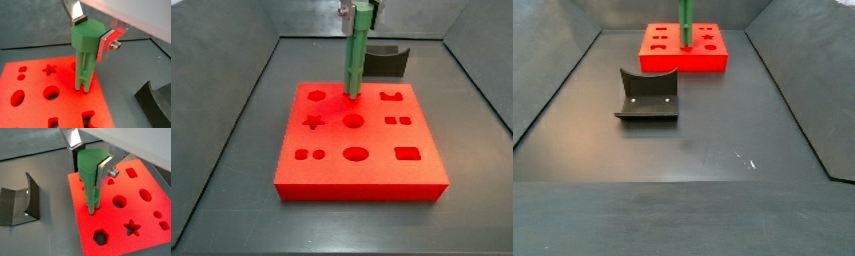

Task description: Insert the 3 prong object.

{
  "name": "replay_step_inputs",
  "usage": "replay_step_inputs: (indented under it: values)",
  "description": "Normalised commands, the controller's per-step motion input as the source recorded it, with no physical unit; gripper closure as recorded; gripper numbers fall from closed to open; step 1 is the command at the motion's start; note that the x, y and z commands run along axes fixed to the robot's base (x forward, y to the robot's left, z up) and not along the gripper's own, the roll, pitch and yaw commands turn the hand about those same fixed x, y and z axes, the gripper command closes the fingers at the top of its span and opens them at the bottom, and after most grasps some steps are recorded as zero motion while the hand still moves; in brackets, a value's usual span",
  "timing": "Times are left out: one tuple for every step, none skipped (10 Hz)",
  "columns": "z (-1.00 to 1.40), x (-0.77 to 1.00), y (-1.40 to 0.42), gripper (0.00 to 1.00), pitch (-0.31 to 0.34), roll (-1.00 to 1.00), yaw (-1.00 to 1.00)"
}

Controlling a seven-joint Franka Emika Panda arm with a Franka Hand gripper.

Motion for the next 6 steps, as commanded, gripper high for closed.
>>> replay_step_inputs:
  values:
    - [-0.13,0.0,0.0,1.0,-0.123,-0.13,-0.05]
    - [-0.14,0.0,0.0,1.0,-0.104,-0.1,-0.04]
    - [-0.21,0.0,0.0,1.0,-0.094,-0.05,-0.02]
    - [-0.21,0.0,0.02,1.0,-0.074,-0.03,-0.01]
    - [-0.17,-0.04,0.07,1.0,-0.061,-0.03,-0.03]
    - [-0.18,0.0,0.05,1.0,-0.071,-0.06,-0.02]
